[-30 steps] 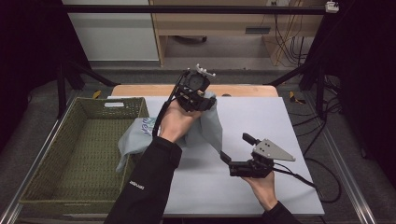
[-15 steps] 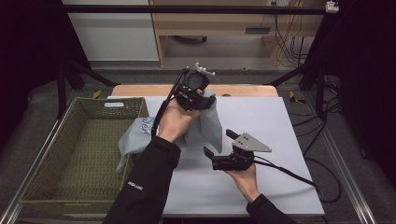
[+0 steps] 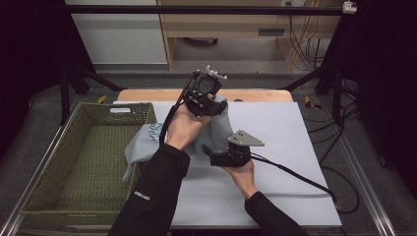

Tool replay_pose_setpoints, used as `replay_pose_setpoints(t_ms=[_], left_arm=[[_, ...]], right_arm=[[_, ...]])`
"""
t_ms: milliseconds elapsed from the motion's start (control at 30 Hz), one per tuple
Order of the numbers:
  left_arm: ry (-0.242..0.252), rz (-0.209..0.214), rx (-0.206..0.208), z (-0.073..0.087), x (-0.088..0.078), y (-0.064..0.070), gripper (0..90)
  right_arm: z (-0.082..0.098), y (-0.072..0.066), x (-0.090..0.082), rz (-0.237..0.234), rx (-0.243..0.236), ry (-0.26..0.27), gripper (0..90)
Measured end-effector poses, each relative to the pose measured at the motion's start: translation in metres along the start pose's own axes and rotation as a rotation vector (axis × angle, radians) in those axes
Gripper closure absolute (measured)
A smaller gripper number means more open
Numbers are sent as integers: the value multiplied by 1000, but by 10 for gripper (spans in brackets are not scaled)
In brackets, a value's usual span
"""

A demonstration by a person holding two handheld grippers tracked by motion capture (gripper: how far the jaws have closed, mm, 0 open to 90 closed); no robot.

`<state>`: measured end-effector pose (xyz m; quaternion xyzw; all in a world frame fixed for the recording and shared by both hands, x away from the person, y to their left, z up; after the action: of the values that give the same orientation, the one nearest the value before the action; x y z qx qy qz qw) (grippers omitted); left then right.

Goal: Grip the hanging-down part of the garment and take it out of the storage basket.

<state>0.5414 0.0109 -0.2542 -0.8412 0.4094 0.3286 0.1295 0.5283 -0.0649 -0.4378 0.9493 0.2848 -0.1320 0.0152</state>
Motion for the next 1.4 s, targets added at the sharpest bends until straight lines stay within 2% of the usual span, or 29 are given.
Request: replay_pose_setpoints(t_ms=[67,267,300,400,467,567,767,1000,1067,1133,1167,1200,1233,1300,1333,1400], left_arm=[[-5,2,5,0,0,-1,740],[0,1,1,0,0,-1,740],[-1,1,1,0,0,-1,740],[-2,1,3,0,0,0,740],[-1,0,4,0,-1,0,740],[-1,1,3,1,-2,-1,740],[5,-4,2,1,-4,-1,741],[0,-5,6,0,-4,1,741],[0,-7,8,0,-3,1,741],[2,-9,8,0,-3,1,741],[-1,-7,11,0,-4,1,741],[0,-7,11,0,-4,1,741],[0,-8,10,0,-4,1,741],[3,-9,8,0,-4,1,741],[-1,-7,11,0,-4,1,741],[3,-8,8,0,-4,1,741]], right_arm=[[0,-1,5,6,22,4,151],[0,-4,5,-5,-20,6,444],[0,-3,5,-6,-27,3,465],[-1,-2,6,-5,-5,-14,519],[-1,0,5,-1,-24,-21,542],[-2,0,2,5,-22,-33,573],[-10,0,-7,-23,-32,-8,580],[-13,0,-14,-25,-68,-1,581],[-12,0,-15,-31,-63,-3,573],[-12,0,-14,-35,-71,19,528],[-11,-1,-14,-25,-65,23,439],[-11,-1,-13,-16,-64,36,310],[-10,0,-12,1,-49,29,247],[-9,2,-11,-3,-41,32,215],[-9,2,-12,0,-35,28,227],[-9,3,-13,-9,-45,30,325]])
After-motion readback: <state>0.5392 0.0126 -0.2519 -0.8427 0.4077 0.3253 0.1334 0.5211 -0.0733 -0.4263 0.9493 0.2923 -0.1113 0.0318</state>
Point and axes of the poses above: each handheld gripper's, and its own axes: x roughly forward along the jaws, z roughly out of its underside, y roughly to its right, the point moved 5 cm from there along x, roughly forward along the jaws, and after that the axes turned 9 degrees about z, right-handed, at the moved point
